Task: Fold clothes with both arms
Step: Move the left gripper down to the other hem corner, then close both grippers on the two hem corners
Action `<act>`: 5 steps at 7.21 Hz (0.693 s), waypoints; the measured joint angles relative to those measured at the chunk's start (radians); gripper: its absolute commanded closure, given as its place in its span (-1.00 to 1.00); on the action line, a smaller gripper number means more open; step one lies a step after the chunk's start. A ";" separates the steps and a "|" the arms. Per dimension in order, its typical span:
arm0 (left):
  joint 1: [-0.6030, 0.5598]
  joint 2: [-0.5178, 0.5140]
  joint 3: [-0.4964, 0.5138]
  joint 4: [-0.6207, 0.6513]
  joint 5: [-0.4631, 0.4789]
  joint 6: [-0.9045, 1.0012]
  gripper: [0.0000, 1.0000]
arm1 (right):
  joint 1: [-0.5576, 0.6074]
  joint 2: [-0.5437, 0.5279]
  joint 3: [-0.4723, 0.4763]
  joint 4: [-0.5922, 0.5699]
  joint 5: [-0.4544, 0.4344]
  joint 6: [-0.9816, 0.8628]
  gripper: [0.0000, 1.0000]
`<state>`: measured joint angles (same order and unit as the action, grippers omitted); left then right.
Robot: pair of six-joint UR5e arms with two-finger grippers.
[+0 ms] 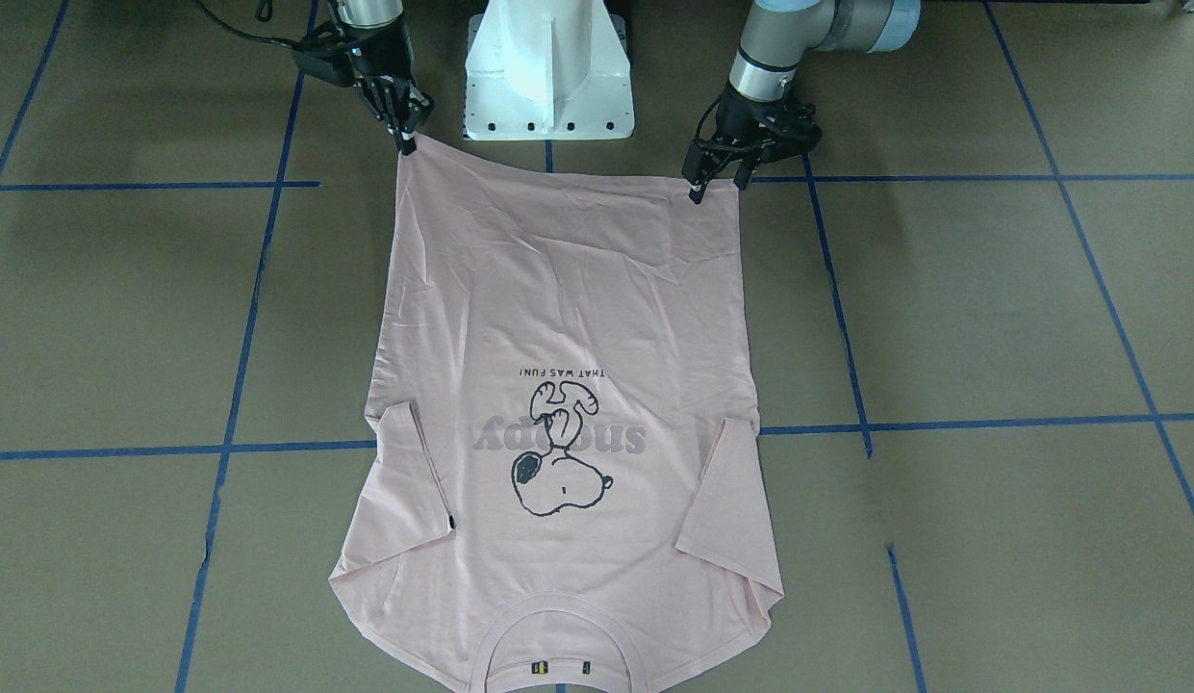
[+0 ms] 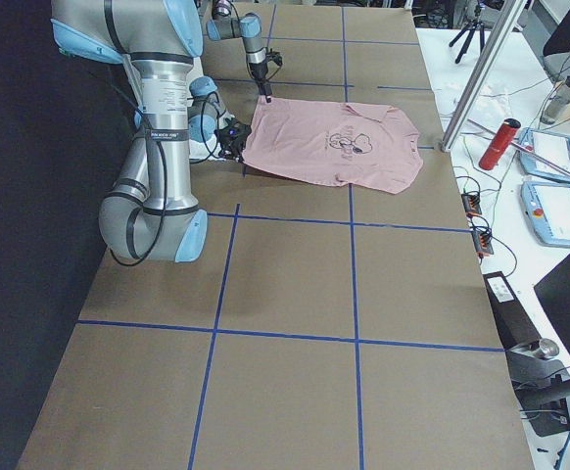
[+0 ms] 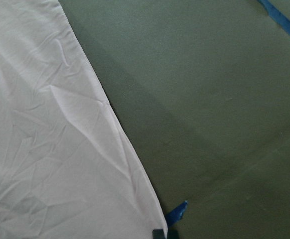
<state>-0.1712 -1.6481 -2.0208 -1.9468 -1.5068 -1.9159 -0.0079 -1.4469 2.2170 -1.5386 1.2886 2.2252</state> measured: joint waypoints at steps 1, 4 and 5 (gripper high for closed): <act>0.000 0.000 -0.001 0.009 -0.001 0.000 -0.69 | -0.001 -0.001 -0.001 0.000 0.000 0.000 1.00; 0.005 -0.001 -0.008 0.060 -0.001 0.000 -0.65 | -0.003 -0.001 -0.002 -0.001 -0.001 0.001 1.00; 0.006 -0.002 -0.008 0.074 -0.002 0.000 -0.42 | -0.004 -0.001 -0.002 -0.001 -0.002 0.001 1.00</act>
<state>-0.1652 -1.6499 -2.0292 -1.8730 -1.5087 -1.9159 -0.0119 -1.4478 2.2146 -1.5394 1.2866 2.2258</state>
